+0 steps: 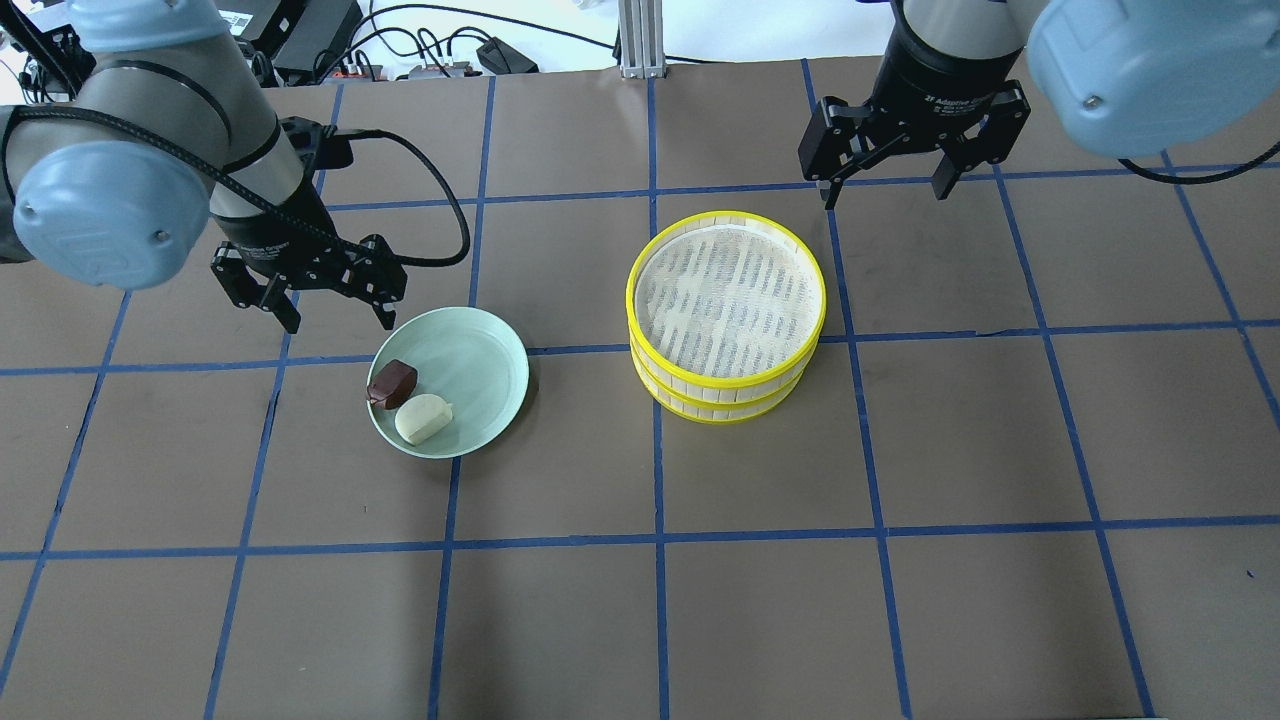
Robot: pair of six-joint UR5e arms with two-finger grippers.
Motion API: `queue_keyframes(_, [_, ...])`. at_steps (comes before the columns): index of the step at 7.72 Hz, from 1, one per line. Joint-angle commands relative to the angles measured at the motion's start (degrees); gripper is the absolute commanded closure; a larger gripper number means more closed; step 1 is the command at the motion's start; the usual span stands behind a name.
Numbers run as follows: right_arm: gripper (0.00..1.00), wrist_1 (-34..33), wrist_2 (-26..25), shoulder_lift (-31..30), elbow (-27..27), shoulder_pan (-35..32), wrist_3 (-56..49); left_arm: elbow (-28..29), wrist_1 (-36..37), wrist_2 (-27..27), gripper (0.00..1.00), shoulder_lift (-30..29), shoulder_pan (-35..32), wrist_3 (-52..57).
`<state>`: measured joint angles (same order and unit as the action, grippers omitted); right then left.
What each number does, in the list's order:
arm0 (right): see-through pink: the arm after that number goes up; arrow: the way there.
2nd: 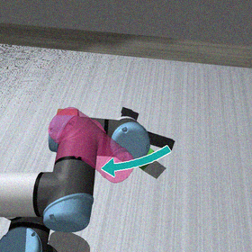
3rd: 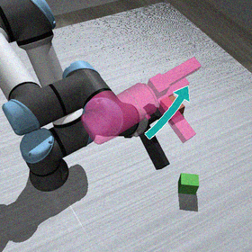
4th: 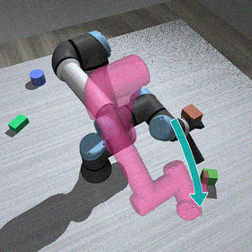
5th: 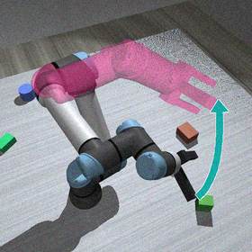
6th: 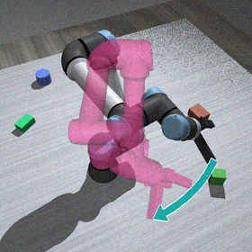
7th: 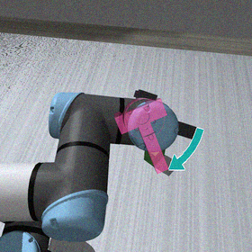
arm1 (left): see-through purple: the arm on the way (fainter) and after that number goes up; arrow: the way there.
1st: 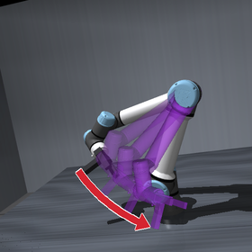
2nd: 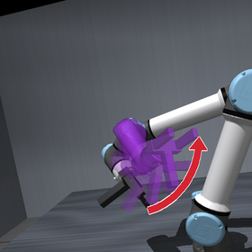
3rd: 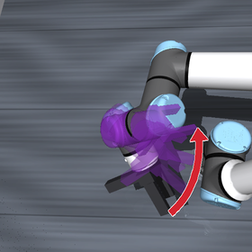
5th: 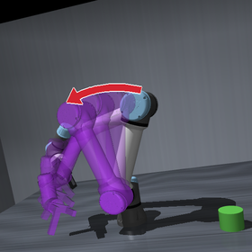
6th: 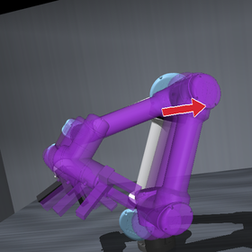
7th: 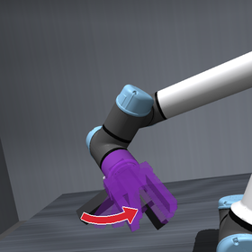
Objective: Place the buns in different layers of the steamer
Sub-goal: 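Lower the left gripper over the white bun on the green plate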
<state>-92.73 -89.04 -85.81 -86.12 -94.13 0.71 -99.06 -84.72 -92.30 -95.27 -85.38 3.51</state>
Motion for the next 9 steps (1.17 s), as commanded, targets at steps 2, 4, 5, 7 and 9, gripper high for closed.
queue_keyframes(2, [0.00,-0.2,-0.2,-0.1,-0.2,0.0,0.0,-4.6,1.7,-0.5,0.00,-2.0,-2.0,12.5])
queue_keyframes(4, [0.00,-0.2,-0.2,-0.1,-0.3,0.0,0.0,-4.7,2.1,-2.2,0.00,-5.7,-2.1,16.0])
queue_keyframes(5, [0.00,-0.2,-0.3,0.0,-0.3,0.0,0.1,-4.7,2.1,-4.4,0.00,-7.4,-2.1,17.7])
queue_keyframes(7, [0.00,-0.2,-0.3,-0.1,-0.3,0.0,0.1,-4.7,2.3,-2.2,0.12,-9.1,-2.4,17.7])
queue_keyframes(9, [0.00,-0.2,-0.3,-0.1,-0.3,0.0,0.1,-4.7,7.0,-2.0,0.15,-11.9,-3.5,17.8])
